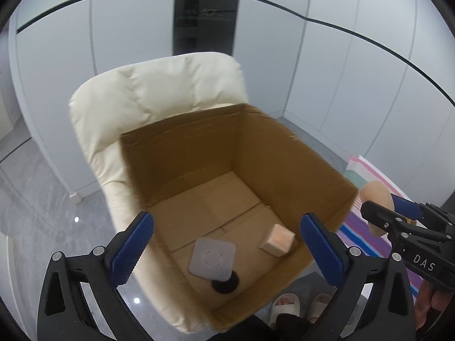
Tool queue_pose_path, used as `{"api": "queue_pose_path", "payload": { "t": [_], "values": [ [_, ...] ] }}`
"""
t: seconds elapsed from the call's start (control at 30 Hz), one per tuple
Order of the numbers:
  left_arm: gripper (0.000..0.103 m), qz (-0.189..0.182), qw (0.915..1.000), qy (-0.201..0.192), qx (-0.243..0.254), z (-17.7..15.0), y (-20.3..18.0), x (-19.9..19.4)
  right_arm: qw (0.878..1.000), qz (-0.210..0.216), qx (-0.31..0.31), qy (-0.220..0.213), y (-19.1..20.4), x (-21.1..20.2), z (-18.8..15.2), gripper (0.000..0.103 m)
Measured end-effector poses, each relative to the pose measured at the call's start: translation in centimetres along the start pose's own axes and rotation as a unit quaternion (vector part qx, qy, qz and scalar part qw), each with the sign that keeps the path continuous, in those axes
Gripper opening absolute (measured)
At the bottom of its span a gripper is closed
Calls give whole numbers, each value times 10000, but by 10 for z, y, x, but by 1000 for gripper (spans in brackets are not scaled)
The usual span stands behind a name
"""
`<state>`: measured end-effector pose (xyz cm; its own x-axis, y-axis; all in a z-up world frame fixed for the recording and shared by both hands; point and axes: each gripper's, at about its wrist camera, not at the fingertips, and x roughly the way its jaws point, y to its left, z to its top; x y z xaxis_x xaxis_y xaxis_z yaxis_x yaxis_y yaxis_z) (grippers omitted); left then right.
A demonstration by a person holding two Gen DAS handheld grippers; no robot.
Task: Organize objects
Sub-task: 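Open the right tool dropping the tan sponge into the cardboard box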
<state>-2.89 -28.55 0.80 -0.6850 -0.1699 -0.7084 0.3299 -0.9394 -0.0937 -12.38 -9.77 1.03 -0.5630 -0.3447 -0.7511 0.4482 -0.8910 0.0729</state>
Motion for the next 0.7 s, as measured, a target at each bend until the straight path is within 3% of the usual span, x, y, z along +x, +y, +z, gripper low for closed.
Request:
{"api": "queue_pose_path", "payload": {
  "t": [0.5, 0.57, 0.63, 0.7],
  "values": [
    [103, 371, 9977, 107, -565, -9, 81, -14, 9986, 320, -425, 60, 74, 27, 14, 65],
    [103, 404, 9971, 108, -637, -10, 87, -16, 9985, 283, -459, 29, 79, 28, 14, 70],
    [103, 421, 9966, 111, -705, -9, 91, -16, 9988, 188, -454, -79, 81, 27, 14, 84],
    [103, 410, 9963, 129, -739, -8, 92, -15, 9987, 147, -465, -148, 81, 25, 14, 86]
  ]
}}
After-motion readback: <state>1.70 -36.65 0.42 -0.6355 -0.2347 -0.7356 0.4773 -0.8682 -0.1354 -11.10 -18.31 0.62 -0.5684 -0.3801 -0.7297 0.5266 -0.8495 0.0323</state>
